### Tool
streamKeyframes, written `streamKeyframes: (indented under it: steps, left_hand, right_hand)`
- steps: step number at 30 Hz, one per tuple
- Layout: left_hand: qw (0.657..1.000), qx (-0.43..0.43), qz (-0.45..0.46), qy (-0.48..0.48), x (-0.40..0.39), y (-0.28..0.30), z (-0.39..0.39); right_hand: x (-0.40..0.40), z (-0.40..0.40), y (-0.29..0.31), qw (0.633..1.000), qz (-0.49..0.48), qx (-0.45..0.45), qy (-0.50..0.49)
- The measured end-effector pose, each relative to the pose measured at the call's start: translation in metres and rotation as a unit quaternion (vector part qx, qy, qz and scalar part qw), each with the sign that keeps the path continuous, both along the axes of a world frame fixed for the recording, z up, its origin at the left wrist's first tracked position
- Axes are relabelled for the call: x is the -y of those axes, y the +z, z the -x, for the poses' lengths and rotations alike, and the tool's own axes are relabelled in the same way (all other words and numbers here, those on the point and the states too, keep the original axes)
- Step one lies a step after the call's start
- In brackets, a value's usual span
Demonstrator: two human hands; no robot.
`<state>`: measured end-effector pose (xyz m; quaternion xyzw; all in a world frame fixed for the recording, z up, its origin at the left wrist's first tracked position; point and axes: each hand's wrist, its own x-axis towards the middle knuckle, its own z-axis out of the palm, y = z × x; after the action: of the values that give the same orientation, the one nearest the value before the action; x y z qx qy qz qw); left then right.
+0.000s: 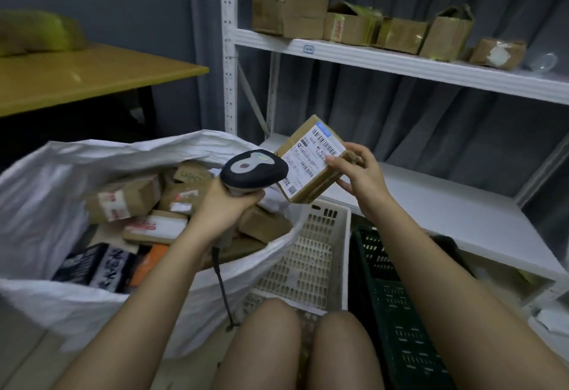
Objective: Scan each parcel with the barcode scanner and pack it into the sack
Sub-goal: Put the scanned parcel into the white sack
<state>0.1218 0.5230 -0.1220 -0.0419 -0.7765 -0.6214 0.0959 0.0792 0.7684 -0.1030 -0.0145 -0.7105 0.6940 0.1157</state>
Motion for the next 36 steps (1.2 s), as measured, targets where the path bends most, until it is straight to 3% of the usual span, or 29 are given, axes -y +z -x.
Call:
streamKeyframes:
  steps: [11,14,18,21,24,28,31,34,36]
  left_hand:
    - [0.986,-0.017,-0.013,0.163,0.129,0.01,-0.046]
    - [0.981,-0.019,-0.014,0.191,0.157,0.007,-0.051]
    - [0.977,-0.005,-0.019,0.214,0.185,0.002,-0.05]
    - [0.976,0.003,-0.03,0.214,0.197,-0.001,-0.043]
    - [0.976,0.006,-0.03,0.214,0.205,-0.003,-0.033]
    - [0.975,0.002,-0.025,0.223,0.212,-0.007,-0.025]
    - [0.971,0.009,-0.03,0.235,0.217,-0.012,-0.024]
    - [0.974,0.023,-0.017,0.226,0.22,-0.016,-0.023]
    - [0.976,0.032,-0.012,0.217,0.221,-0.018,-0.023]
  right_hand:
    - [0.166,0.023,-0.045,0.981,-0.093,0.047,0.165]
    - [0.206,0.028,-0.061,0.977,-0.097,0.071,0.176]
    - [0.249,0.042,-0.075,0.955,-0.232,0.092,0.161]
    - [0.275,0.053,-0.081,0.951,-0.223,0.116,0.183]
    - [0.289,0.066,-0.09,0.938,-0.297,0.081,0.158]
    - [0.285,0.083,-0.088,0.886,-0.457,-0.03,0.068]
    - [0.291,0.078,-0.081,0.843,-0.503,-0.149,0.115]
    - [0.29,0.063,-0.088,0.74,-0.598,-0.2,0.235]
    - [0.286,0.063,-0.098,0.676,-0.658,-0.206,0.26]
